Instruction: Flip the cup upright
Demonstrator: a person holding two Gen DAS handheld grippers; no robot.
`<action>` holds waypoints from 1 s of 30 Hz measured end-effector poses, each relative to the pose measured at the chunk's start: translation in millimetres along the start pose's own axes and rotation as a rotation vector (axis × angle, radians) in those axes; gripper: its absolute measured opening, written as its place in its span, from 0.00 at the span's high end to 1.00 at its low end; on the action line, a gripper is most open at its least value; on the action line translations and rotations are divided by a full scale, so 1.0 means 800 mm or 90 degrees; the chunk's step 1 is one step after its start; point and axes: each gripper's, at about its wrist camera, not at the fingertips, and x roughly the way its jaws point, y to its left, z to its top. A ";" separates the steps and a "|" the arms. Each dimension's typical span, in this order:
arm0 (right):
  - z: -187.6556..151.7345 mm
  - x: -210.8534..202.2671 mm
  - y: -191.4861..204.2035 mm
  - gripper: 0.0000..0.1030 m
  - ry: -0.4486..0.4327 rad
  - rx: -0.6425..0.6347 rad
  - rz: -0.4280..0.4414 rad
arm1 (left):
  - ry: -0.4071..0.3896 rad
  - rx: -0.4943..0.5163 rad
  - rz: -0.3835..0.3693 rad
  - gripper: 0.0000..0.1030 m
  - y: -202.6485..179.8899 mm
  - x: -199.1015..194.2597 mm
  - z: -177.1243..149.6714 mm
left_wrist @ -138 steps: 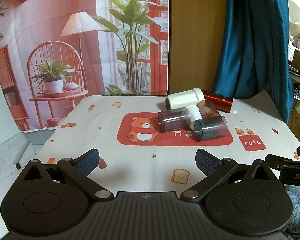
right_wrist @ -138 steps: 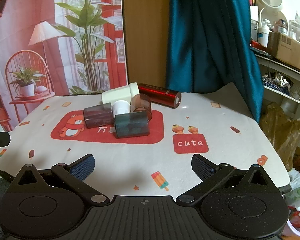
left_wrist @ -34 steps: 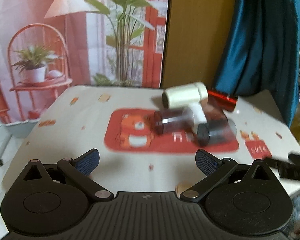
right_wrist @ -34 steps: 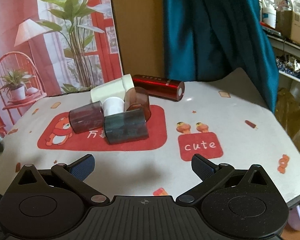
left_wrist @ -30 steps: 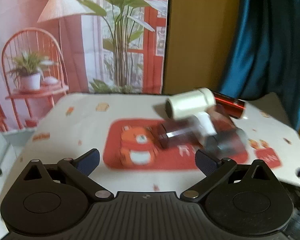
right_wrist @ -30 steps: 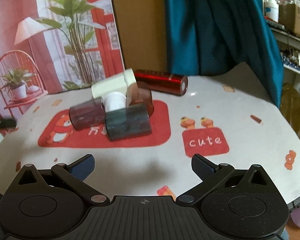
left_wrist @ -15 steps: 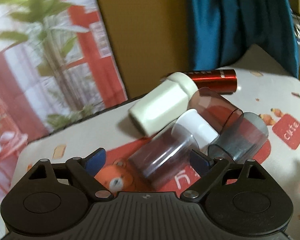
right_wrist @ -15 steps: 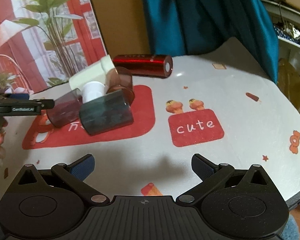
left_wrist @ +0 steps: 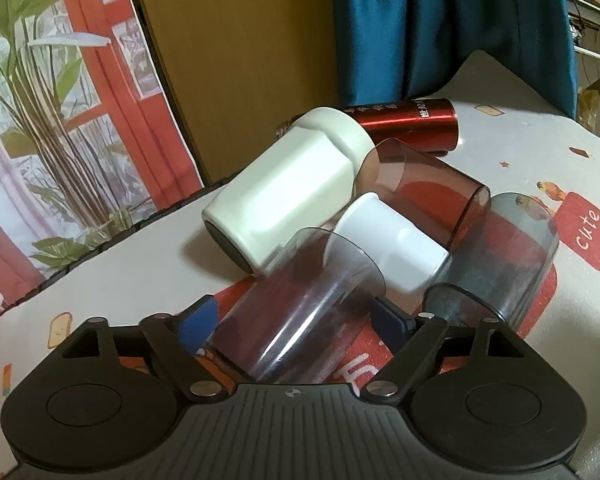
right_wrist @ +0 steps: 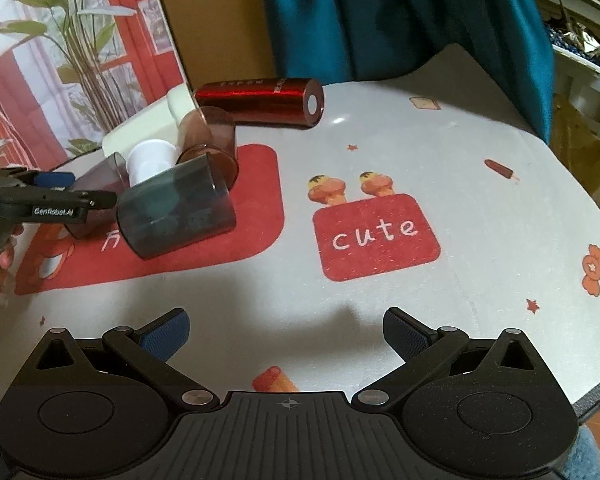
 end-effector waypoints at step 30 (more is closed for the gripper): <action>-0.005 -0.029 0.007 0.00 -0.028 0.012 0.039 | 0.111 -0.130 -0.026 0.26 -0.007 -0.084 -0.060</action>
